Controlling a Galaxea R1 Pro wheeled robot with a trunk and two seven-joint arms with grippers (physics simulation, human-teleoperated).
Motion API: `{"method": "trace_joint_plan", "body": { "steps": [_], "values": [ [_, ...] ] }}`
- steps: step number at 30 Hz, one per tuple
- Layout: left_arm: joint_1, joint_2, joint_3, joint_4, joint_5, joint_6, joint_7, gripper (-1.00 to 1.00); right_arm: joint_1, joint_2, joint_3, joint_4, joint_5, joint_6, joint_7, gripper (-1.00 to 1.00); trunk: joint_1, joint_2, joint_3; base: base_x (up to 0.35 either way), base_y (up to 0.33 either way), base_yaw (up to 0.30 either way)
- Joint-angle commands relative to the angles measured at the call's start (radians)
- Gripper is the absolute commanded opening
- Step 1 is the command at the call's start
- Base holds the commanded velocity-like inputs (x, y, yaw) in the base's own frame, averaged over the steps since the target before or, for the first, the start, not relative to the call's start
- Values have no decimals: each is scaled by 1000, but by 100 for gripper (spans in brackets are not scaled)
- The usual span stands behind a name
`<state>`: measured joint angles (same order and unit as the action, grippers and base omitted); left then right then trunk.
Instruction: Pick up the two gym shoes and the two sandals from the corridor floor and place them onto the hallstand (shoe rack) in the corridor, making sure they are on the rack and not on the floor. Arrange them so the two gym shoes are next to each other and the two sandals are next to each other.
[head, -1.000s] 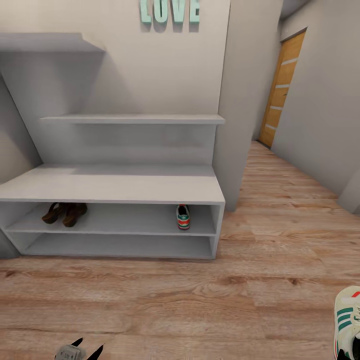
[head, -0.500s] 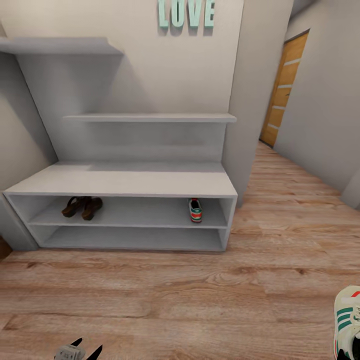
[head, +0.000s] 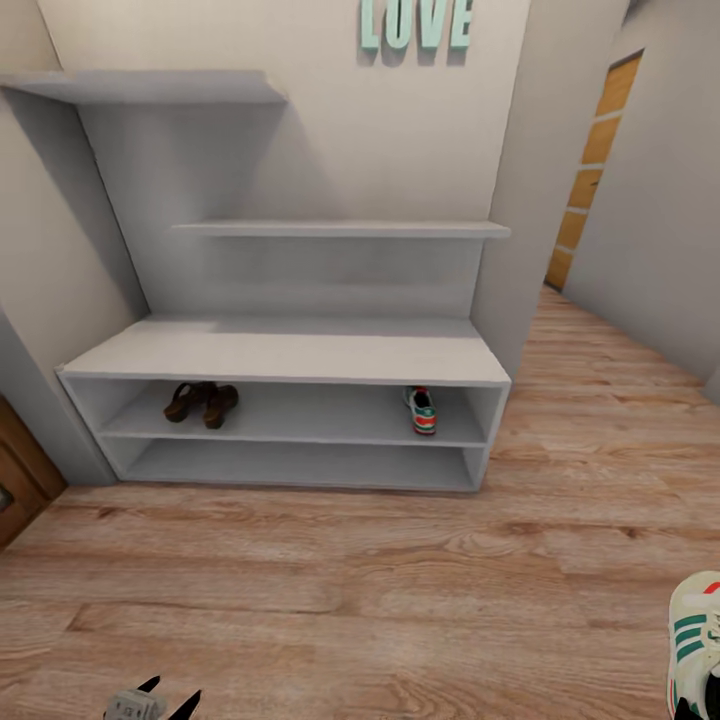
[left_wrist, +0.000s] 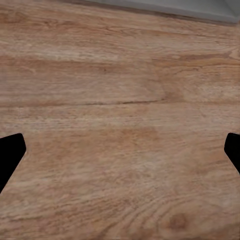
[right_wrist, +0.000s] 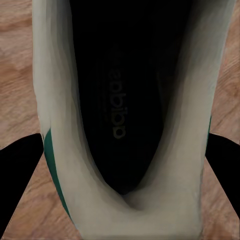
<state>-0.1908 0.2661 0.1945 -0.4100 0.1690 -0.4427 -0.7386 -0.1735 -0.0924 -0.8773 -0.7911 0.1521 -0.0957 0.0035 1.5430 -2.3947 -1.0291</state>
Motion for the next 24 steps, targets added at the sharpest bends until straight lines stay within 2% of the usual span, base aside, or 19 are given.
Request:
{"method": "trace_joint_plan", "body": {
  "steps": [1,15,24],
  "values": [
    [-1,0,2,2,7,2,-8,100,-1,0,-4,0,11,-3,0,-100,0,0,-2,-79,295,64],
    [-1,4,3,2,7,2,-7,100,-1,0,-4,1,11,-2,0,-100,0,0,-23,-14,304,65],
    [-1,5,3,2,8,2,-7,100,-1,0,-5,0,10,-2,1,-100,0,0,-36,44,317,-3]
  ]
}}
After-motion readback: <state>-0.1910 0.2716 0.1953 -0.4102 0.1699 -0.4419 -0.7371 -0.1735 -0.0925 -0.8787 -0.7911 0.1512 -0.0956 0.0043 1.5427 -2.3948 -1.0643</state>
